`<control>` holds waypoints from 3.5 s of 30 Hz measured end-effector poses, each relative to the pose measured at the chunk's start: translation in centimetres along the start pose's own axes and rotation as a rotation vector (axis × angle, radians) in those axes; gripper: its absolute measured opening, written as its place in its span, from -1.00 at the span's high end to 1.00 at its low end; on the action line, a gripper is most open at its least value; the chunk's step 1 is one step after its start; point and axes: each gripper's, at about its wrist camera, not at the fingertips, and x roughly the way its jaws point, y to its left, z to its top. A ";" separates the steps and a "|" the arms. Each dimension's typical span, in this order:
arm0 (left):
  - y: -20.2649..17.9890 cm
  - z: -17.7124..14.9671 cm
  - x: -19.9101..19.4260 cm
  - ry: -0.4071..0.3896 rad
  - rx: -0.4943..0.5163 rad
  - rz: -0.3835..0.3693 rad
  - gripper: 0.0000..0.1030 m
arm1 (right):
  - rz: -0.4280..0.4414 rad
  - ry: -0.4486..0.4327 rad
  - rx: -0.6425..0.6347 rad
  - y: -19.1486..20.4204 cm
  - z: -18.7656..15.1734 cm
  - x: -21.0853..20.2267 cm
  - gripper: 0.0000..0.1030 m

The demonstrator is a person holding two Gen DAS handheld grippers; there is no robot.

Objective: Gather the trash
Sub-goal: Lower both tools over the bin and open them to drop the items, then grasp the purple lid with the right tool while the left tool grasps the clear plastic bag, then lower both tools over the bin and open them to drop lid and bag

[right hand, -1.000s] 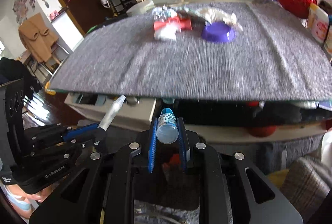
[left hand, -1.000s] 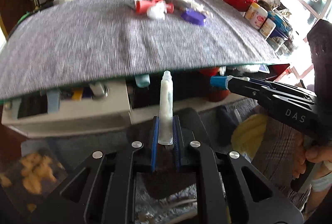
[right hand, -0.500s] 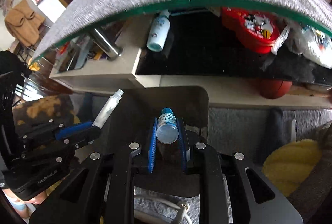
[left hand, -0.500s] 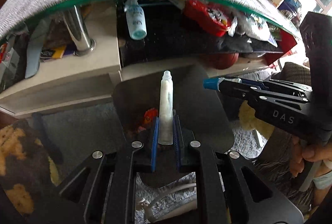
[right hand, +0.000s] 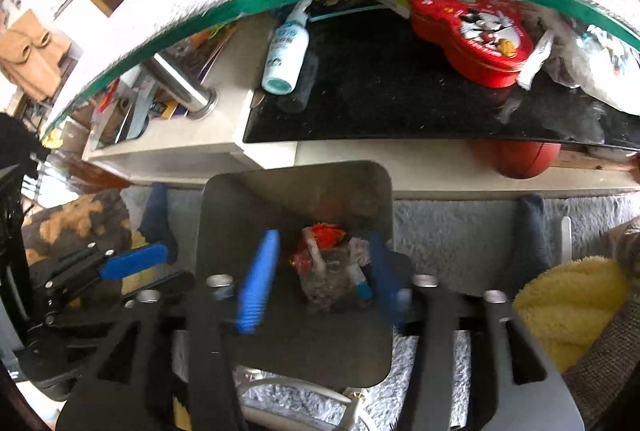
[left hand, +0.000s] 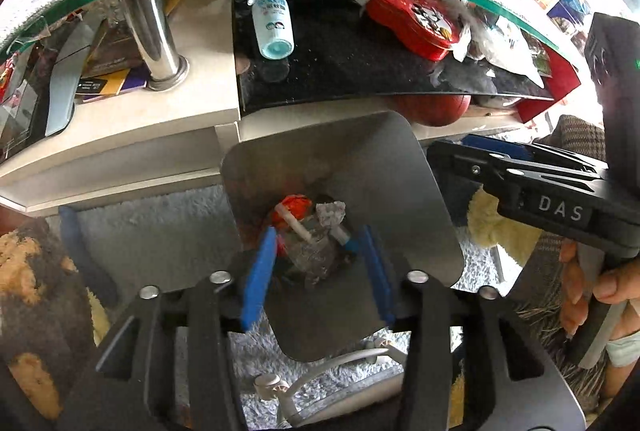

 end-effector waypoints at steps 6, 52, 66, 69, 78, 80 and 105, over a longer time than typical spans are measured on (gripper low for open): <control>-0.1 0.4 -1.2 -0.029 0.004 0.041 -0.48 | -0.037 -0.028 0.014 -0.5 0.4 -0.3 -0.70; 1.5 20.8 -4.1 -0.159 0.008 0.090 -0.71 | -0.140 -0.244 -0.033 -2.3 21.5 -1.9 -0.68; 0.8 24.9 -1.8 -0.154 0.045 0.056 -0.47 | -0.191 -0.290 -0.103 -2.6 21.8 -1.7 -0.37; 0.4 25.7 -1.3 -0.159 0.046 0.048 -0.39 | -0.167 -0.283 -0.094 -3.1 22.0 -2.1 -0.36; 0.1 27.5 -0.3 -0.159 0.041 -0.011 0.53 | -0.047 -0.261 -0.031 -3.7 21.6 -3.4 -0.35; -0.1 27.4 -0.5 -0.161 0.050 -0.014 0.62 | -0.047 -0.262 -0.032 -3.4 21.2 -3.7 -0.35; -1.4 12.5 -11.4 -0.271 0.049 -0.028 0.78 | 0.000 -0.318 -0.070 0.9 9.4 -11.5 -0.33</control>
